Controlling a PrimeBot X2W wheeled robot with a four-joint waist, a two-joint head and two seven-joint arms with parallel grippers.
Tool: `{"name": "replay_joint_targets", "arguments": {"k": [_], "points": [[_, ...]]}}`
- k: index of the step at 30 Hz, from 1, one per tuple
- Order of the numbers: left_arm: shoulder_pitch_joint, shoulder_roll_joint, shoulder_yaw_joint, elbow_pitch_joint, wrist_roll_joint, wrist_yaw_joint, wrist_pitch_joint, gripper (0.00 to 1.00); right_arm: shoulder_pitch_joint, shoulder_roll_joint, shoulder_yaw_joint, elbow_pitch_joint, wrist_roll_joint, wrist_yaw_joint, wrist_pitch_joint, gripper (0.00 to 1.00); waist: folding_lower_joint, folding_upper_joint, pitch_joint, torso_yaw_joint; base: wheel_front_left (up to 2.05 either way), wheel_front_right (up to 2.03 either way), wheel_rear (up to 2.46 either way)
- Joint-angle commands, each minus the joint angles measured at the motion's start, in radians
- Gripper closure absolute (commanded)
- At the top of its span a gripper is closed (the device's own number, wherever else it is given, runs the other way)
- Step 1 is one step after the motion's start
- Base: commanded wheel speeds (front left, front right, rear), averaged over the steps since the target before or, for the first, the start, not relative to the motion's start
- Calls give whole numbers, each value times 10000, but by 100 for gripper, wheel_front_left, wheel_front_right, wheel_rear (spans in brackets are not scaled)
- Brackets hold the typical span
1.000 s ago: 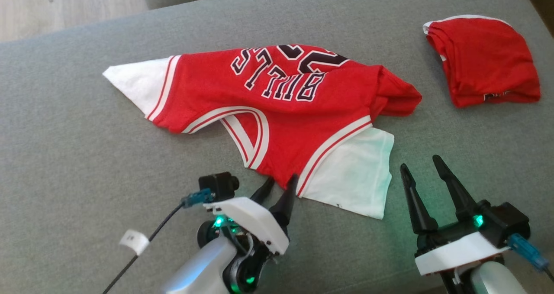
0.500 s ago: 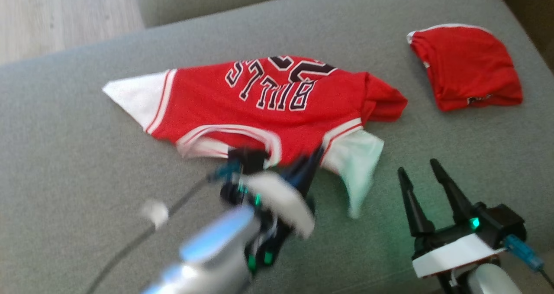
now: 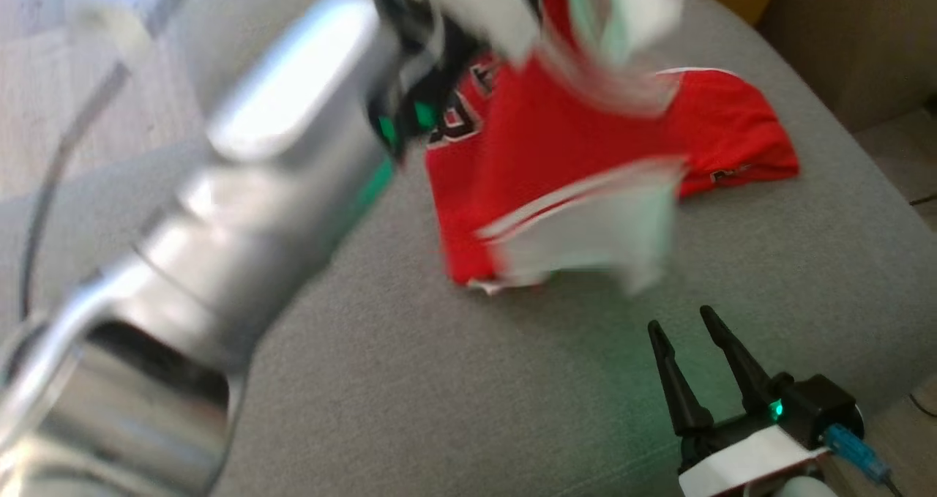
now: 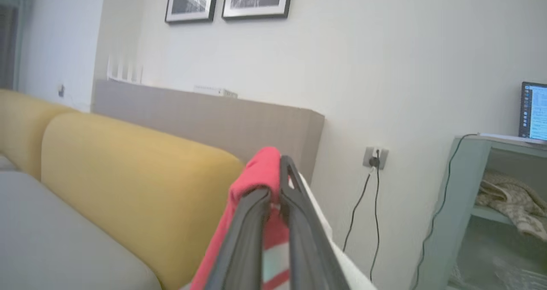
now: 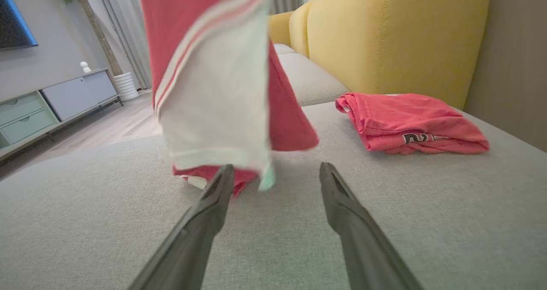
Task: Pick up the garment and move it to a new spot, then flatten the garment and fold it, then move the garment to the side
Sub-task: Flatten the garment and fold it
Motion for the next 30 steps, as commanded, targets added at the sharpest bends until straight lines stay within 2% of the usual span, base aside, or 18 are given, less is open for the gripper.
{"name": "replay_joint_targets", "arguments": {"k": [1,4,7,12,16,21,26,30], "points": [[-847,209,494,-122,73,-76,-113,100,-89,-128,173,-286,-5,-9,-109,0,0,-1,-120,-120,0,0,0],[-1549,314,743,497,98,-163,-245,100,7,-123,151,-298,-18,-9,-109,0,0,-1,-186,-155,0,0,0],[-1441,477,1004,757,-254,-238,-290,100,99,-101,85,-373,-34,-9,-109,0,0,-1,-224,-30,0,0,0],[630,1132,1231,114,-1224,-237,-38,100,243,-44,-52,-617,-85,-9,-109,0,0,-1,-218,431,0,0,0],[3187,2080,1260,-1056,-1783,283,26,100,399,-83,-228,-737,-123,-9,-109,0,0,-1,-122,948,0,0,0],[6046,3413,1724,-2346,-2261,1174,-573,100,353,-148,-329,-843,-154,-9,-109,0,0,-1,148,1412,0,0,0],[7940,4561,2318,-2983,-2513,1789,-1235,100,270,-265,-383,-912,-164,-9,-109,0,0,-1,388,1650,0,0,0],[8927,5099,2605,-3187,-2556,2112,-1660,100,273,-367,-450,-913,-155,-9,-109,0,0,-1,506,1799,0,0,0]]}}
